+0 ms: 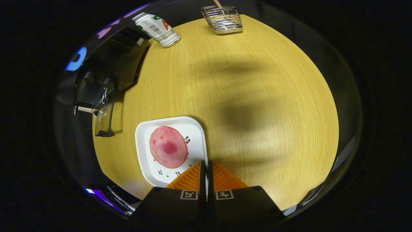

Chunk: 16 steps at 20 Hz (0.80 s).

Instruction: Open the toaster oven, put the food inside, and close the toaster oven door.

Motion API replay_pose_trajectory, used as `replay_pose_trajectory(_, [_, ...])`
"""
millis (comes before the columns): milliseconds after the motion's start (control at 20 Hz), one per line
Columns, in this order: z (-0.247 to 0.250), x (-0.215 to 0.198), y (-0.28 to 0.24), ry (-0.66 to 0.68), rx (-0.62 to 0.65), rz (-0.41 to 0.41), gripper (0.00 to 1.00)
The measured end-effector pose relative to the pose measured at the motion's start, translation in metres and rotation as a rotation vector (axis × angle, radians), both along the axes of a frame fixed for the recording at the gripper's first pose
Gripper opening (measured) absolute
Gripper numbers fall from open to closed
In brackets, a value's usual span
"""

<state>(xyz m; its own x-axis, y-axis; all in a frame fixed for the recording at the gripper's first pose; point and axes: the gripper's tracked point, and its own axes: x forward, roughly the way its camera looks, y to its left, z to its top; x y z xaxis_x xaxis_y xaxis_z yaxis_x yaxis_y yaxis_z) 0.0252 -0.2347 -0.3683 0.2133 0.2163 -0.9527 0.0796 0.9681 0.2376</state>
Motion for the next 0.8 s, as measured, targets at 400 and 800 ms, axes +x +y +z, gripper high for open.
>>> replay_pose_trajectory(400, [0.005, -0.023, 0.020, -0.010, 0.106, -0.165, 0.05])
replay_pose_trajectory(800, [0.031, -0.045, 0.061, -0.088, 0.207, -0.348, 0.05])
